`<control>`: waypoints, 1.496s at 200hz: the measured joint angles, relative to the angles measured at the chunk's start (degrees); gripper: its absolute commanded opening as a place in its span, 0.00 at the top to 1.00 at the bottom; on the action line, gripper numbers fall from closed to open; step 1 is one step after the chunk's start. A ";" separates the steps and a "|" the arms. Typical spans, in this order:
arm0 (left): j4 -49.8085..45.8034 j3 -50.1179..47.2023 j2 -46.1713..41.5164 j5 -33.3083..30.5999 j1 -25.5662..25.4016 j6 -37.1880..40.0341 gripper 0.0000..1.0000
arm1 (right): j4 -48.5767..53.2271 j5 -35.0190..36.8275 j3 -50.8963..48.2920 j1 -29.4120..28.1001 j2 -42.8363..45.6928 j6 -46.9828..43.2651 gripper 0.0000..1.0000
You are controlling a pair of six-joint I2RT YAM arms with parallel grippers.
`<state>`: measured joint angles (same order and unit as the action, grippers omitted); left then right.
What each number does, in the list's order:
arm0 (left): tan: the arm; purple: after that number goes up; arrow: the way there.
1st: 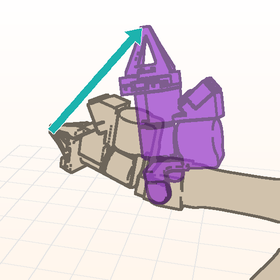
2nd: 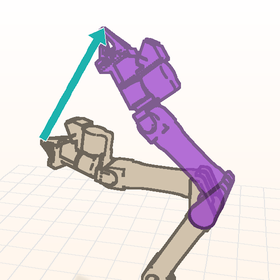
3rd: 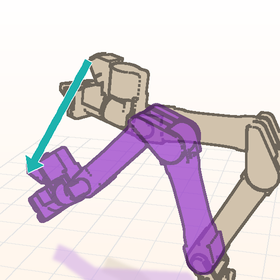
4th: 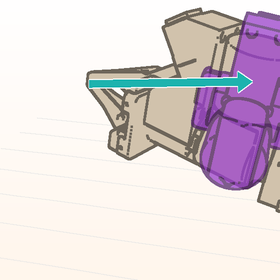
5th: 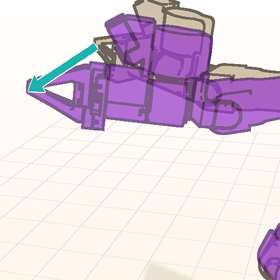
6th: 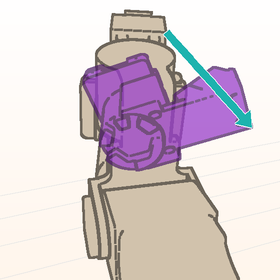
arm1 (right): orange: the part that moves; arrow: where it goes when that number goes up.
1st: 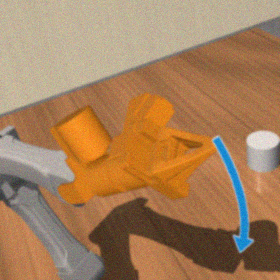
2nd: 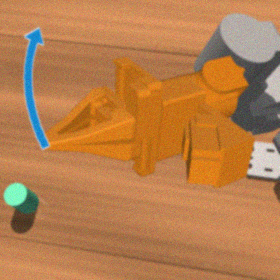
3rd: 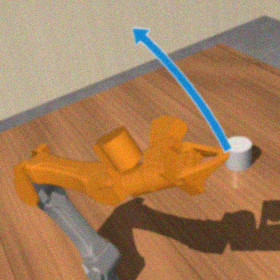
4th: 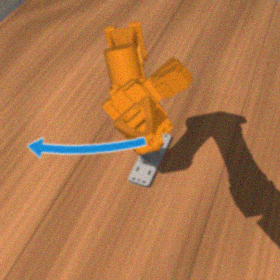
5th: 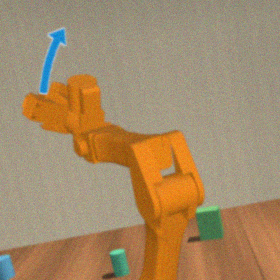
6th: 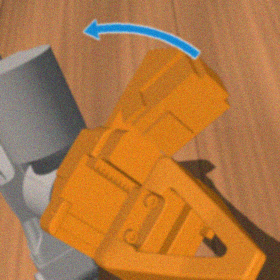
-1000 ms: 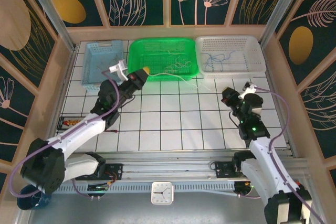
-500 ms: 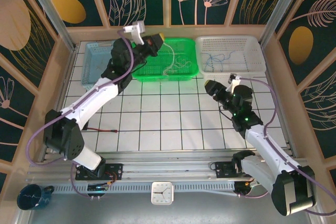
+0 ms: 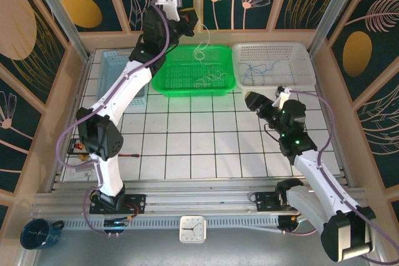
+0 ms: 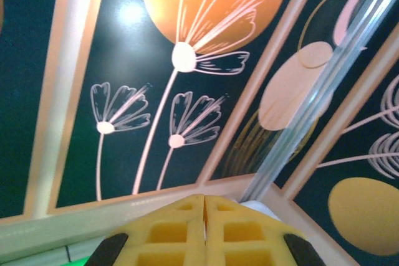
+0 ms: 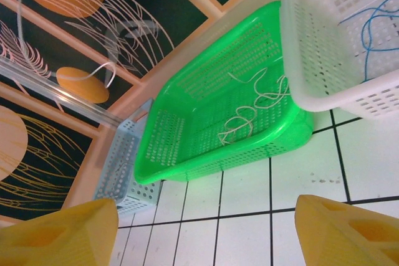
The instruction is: Untangle the cables
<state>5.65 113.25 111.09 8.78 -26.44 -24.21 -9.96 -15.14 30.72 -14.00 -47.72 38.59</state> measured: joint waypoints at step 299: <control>11.02 -62.53 -42.86 -17.94 2.23 8.48 0.01 | 8.28 24.39 0.22 3.41 7.06 -13.07 0.01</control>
<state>16.67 50.72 68.23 -9.17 -24.21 -15.73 -1.67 9.26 30.94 -10.59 -40.66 25.52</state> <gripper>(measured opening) 0.988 0.992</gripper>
